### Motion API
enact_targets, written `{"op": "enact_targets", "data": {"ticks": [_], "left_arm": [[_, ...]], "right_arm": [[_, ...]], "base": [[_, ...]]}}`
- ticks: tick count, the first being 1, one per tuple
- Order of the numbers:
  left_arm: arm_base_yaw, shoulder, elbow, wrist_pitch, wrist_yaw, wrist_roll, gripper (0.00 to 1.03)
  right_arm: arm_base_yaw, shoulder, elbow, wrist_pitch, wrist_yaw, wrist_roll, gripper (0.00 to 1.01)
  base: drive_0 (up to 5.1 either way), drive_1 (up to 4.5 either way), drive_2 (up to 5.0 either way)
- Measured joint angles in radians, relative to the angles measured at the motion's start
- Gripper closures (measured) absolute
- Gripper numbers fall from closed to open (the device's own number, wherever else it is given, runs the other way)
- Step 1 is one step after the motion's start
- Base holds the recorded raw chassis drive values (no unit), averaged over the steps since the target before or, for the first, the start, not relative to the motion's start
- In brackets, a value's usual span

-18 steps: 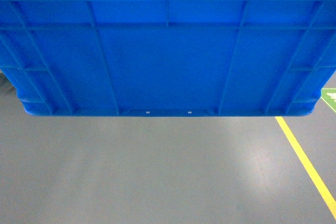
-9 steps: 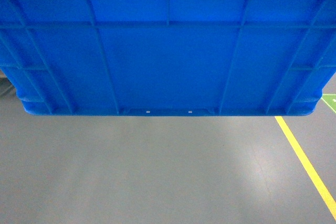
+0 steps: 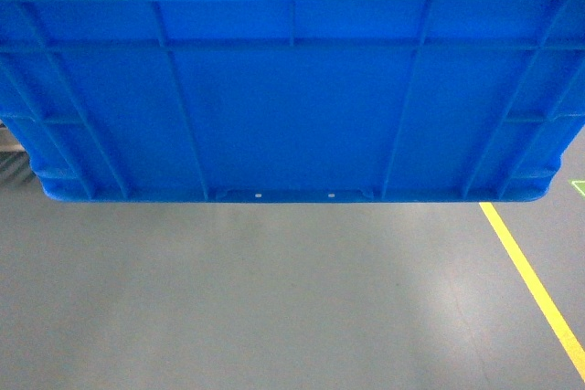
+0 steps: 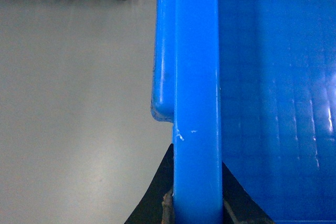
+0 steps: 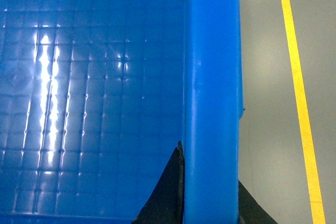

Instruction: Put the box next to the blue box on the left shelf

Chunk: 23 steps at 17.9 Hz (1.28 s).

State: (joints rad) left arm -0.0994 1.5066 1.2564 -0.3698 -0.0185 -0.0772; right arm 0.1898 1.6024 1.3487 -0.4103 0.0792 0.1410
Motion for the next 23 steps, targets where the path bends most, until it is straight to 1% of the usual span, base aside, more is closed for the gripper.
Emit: {"op": "enact_targets", "data": {"ticks": [23], "left_arm": [[0.000, 0.000, 0.000, 0.000, 0.000, 0.000, 0.97]], "right_arm": [[0.000, 0.001, 0.000, 0.001, 0.001, -0.001, 0.93]], "base": [[0.0, 4.30, -4.3]]}}
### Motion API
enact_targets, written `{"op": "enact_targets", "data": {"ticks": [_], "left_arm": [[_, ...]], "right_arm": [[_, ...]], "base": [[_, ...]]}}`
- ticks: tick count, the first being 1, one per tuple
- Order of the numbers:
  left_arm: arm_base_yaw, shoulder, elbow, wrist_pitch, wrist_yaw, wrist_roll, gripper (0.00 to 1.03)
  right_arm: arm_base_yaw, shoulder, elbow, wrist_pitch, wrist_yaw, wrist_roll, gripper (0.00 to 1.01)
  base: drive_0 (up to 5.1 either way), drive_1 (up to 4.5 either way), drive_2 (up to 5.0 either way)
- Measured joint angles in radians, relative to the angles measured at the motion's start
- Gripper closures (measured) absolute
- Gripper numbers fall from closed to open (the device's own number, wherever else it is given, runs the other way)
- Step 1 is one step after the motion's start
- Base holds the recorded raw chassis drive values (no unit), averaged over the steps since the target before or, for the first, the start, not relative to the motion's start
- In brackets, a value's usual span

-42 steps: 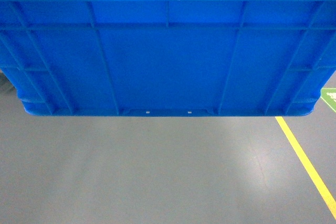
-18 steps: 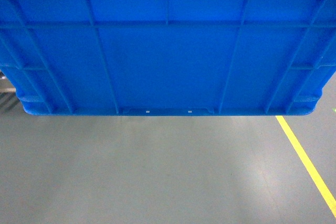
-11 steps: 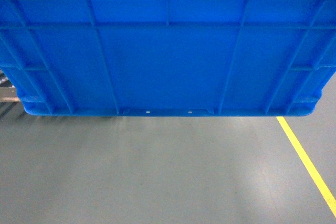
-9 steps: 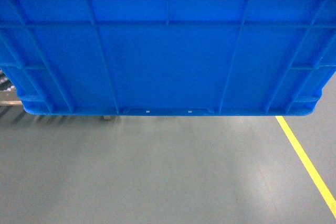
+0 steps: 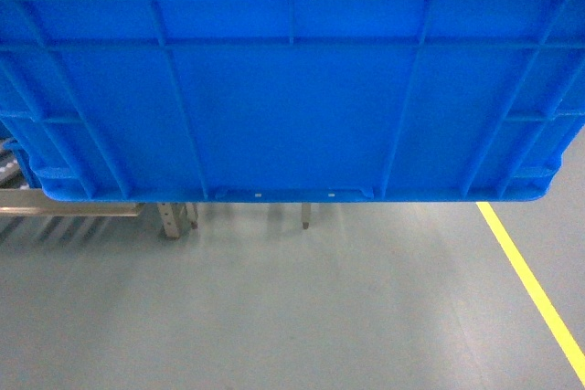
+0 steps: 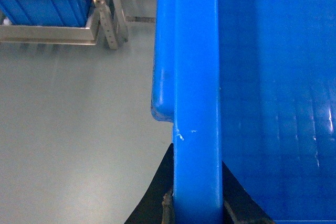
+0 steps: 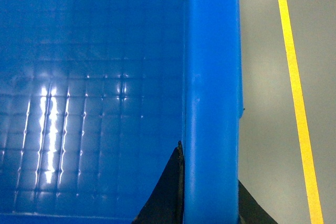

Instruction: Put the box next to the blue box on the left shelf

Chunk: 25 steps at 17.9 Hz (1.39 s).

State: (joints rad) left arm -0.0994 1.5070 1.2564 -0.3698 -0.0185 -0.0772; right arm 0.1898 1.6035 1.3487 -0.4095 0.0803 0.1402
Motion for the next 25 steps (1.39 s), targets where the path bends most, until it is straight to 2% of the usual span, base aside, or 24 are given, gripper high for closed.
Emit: {"op": "enact_targets", "data": {"ticks": [5, 15, 25], "left_arm": [[0.000, 0.000, 0.000, 0.008, 0.002, 0.000, 0.97], [-0.003, 0.005, 0.000, 0.003, 0.000, -0.001, 0.97], [-0.002, 0.005, 0.000, 0.000, 0.000, -0.001, 0.97]], "right_arm": [[0.000, -0.001, 0.000, 0.010, 0.000, 0.000, 0.93], [-0.001, 0.004, 0.000, 0.002, 0.002, 0.000, 0.93], [-0.001, 0.004, 0.000, -0.002, 0.000, 0.000, 0.93]], "base": [[0.1, 3.52, -3.3], [-4.8, 1.53, 3.4], [-5.0, 2.38, 2.4]]}}
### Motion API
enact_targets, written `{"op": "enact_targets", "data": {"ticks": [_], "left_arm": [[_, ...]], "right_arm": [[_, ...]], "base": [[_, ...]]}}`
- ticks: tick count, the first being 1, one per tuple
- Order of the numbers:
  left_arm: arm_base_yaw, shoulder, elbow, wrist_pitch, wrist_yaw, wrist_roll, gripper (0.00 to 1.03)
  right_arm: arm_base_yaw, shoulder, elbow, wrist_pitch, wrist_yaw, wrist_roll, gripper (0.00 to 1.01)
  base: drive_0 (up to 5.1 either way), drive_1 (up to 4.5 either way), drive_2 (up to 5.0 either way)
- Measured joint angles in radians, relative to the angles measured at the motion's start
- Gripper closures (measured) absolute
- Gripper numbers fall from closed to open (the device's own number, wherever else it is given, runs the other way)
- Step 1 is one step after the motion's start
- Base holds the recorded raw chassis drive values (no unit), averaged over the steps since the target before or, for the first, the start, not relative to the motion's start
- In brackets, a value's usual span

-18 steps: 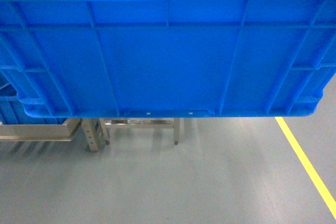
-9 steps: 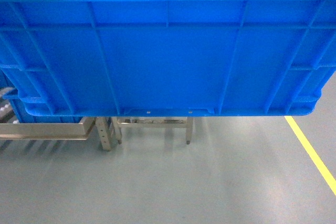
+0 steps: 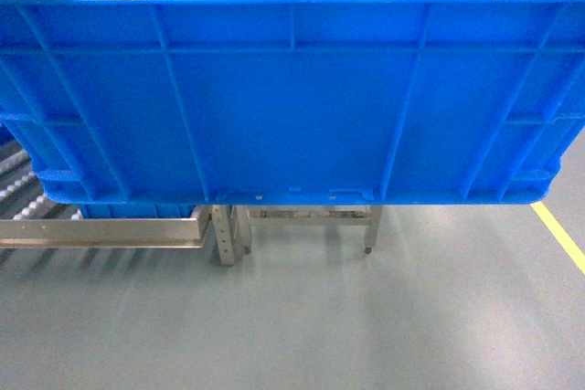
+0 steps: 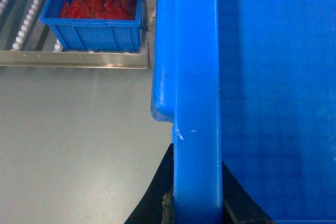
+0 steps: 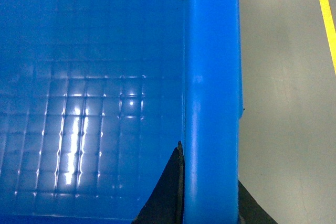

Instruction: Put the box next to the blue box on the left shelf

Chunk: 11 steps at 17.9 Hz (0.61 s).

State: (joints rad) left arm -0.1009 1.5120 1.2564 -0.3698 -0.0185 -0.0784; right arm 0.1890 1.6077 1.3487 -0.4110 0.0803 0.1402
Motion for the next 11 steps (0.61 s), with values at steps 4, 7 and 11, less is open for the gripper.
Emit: {"op": "enact_targets", "data": {"ticks": [4, 7, 11], "left_arm": [[0.000, 0.000, 0.000, 0.000, 0.000, 0.000, 0.97], [0.000, 0.000, 0.000, 0.001, 0.000, 0.000, 0.97], [0.000, 0.000, 0.000, 0.002, 0.000, 0.000, 0.97]], "right_arm": [[0.000, 0.000, 0.000, 0.002, 0.000, -0.001, 0.93], [0.000, 0.000, 0.000, 0.001, 0.000, 0.000, 0.93], [0.000, 0.000, 0.000, 0.003, 0.000, 0.000, 0.93]], "base": [[-5.0, 2.41, 2.4], [-5.0, 2.41, 2.4], [-5.0, 2.41, 2.4]]}}
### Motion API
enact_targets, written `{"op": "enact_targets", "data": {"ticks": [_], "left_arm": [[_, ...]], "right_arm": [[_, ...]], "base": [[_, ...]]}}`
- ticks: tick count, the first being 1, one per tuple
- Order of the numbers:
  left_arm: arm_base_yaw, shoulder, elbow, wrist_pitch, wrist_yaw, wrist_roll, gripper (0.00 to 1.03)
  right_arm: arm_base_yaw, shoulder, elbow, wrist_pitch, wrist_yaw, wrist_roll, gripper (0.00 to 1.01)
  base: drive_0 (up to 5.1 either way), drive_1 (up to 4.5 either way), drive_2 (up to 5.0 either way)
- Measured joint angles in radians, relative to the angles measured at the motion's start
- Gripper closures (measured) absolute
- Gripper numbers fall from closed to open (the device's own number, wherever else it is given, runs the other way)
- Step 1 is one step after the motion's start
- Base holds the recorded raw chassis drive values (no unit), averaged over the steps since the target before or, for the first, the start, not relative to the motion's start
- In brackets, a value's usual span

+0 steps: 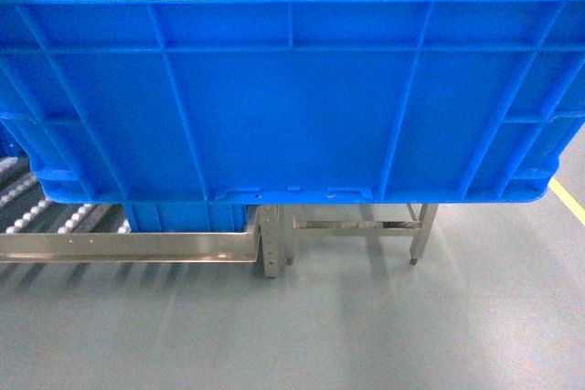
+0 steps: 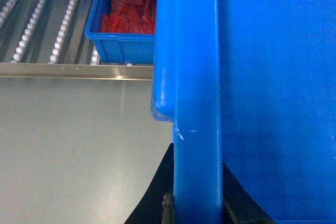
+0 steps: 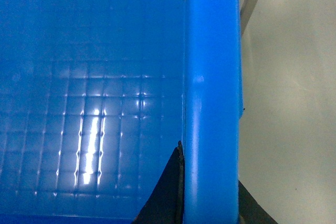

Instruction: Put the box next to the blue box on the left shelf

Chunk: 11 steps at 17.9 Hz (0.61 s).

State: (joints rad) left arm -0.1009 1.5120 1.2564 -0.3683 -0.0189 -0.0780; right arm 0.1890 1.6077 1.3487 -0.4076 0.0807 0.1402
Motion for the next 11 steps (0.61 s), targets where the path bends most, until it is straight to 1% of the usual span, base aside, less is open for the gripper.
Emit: {"op": "enact_targets", "data": {"ticks": [11], "left_arm": [[0.000, 0.000, 0.000, -0.003, 0.000, 0.000, 0.97]], "right_arm": [[0.000, 0.000, 0.000, -0.002, -0.001, 0.000, 0.93]], "base": [[-5.0, 2.41, 2.4]]}}
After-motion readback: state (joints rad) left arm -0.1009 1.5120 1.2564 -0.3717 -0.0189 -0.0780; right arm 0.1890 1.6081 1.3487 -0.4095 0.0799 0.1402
